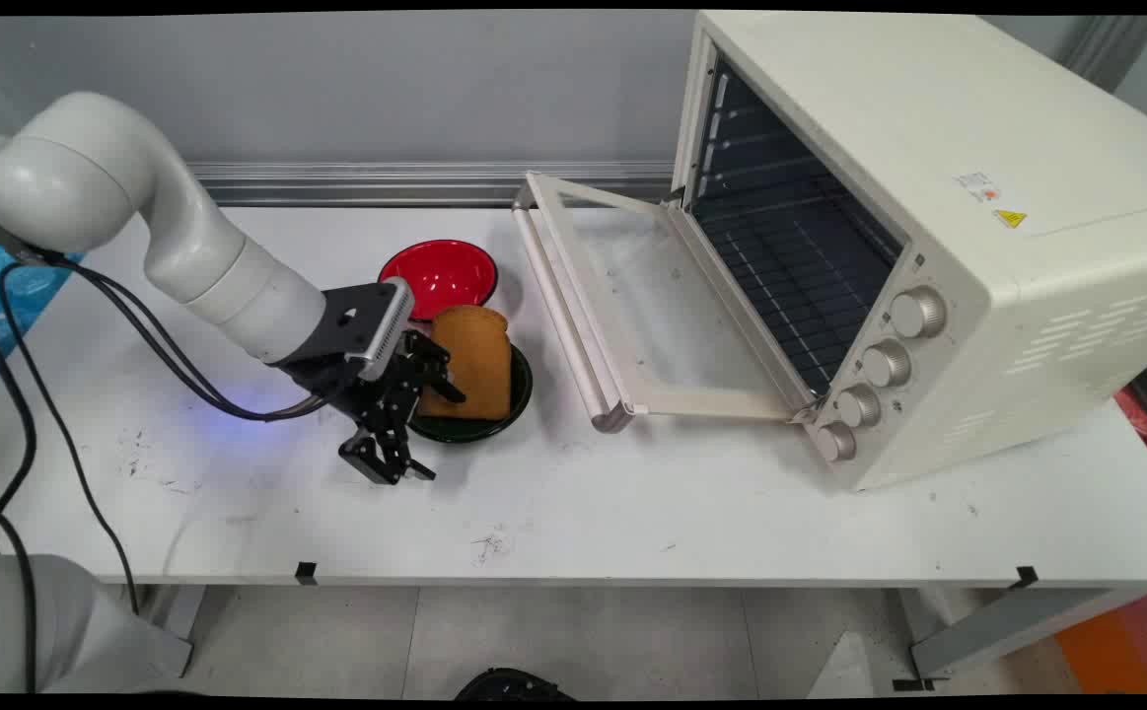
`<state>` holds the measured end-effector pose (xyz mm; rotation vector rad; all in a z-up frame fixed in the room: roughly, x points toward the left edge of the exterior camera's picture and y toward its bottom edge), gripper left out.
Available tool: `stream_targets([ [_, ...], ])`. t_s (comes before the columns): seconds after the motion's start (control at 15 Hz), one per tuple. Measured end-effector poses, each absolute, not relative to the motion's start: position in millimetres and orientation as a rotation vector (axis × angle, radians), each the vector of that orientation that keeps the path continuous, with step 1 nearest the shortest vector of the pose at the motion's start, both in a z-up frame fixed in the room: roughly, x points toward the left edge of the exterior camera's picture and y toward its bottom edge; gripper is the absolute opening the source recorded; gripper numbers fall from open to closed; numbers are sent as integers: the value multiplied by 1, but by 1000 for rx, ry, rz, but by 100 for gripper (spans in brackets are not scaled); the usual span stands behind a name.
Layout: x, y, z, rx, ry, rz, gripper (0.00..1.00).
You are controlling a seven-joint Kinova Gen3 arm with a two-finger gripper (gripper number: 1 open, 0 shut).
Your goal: Close the oven
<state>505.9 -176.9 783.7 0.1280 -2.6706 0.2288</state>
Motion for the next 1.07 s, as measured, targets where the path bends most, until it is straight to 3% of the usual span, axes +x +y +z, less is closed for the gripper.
stream_targets([
  [1.07,527,-194,860,562,-2543,196,100],
])
